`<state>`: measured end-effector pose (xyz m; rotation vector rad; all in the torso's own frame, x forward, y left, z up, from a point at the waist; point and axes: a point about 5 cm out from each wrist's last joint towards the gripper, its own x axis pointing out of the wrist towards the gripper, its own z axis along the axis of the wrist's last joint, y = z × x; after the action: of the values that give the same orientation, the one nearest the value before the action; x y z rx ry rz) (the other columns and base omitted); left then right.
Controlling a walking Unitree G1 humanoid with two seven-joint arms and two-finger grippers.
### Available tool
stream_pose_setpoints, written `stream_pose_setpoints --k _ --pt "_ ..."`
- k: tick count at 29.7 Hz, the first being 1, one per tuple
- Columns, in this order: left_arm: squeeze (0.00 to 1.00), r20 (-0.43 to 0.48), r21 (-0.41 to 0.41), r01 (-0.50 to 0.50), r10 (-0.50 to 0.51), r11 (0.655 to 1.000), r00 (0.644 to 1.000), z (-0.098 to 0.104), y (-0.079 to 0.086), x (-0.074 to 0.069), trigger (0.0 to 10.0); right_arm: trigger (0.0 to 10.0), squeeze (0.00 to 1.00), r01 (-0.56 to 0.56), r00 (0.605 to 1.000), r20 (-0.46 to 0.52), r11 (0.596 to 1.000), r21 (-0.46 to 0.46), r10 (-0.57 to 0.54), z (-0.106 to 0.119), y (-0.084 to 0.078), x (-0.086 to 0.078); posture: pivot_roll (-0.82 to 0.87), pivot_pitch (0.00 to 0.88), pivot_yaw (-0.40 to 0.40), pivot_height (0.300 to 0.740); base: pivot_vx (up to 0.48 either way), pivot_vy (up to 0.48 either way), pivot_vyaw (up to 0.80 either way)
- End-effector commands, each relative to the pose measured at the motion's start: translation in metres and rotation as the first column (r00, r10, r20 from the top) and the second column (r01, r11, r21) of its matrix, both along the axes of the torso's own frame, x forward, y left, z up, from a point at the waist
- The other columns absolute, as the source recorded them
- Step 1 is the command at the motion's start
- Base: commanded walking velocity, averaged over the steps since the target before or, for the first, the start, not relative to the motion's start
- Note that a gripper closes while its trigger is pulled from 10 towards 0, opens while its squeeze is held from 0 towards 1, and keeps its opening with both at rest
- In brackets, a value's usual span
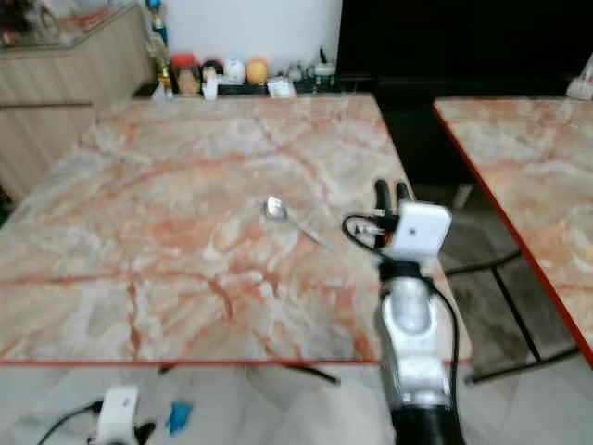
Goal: Setting the table
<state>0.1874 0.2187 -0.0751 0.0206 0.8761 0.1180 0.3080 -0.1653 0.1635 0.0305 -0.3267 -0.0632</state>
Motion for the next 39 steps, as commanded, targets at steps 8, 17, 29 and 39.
stream_pose_setpoints --k 8,17,29,39 --pt "0.00 -0.001 0.023 -0.011 0.011 1.000 1.000 0.001 0.008 -0.002 10.0 10.0 0.00 -0.047 0.999 -0.005 0.999 -0.002 0.047 0.001 0.011 0.002 0.09 0.000 -0.006 0.740 0.299 0.000 0.00" --pt "0.00 0.004 0.024 -0.013 0.013 1.000 1.000 0.001 0.007 -0.001 10.0 10.0 0.00 -0.116 0.989 -0.098 0.993 -0.024 0.113 -0.013 0.012 0.007 0.09 0.000 -0.010 0.740 0.028 0.000 0.00" --pt "0.00 0.011 0.021 -0.011 0.011 1.000 1.000 0.002 0.005 0.003 10.0 10.0 1.00 -0.443 0.872 -0.303 0.883 -0.156 0.384 -0.039 0.020 0.012 0.09 0.000 -0.007 0.740 0.000 0.000 0.00" --pt "0.00 0.009 0.012 -0.016 0.016 1.000 1.000 0.003 0.003 0.004 10.0 10.0 1.00 -0.483 0.809 -0.484 0.846 -0.225 0.333 -0.064 -0.003 0.030 0.09 0.000 -0.010 0.740 0.000 0.000 0.00"
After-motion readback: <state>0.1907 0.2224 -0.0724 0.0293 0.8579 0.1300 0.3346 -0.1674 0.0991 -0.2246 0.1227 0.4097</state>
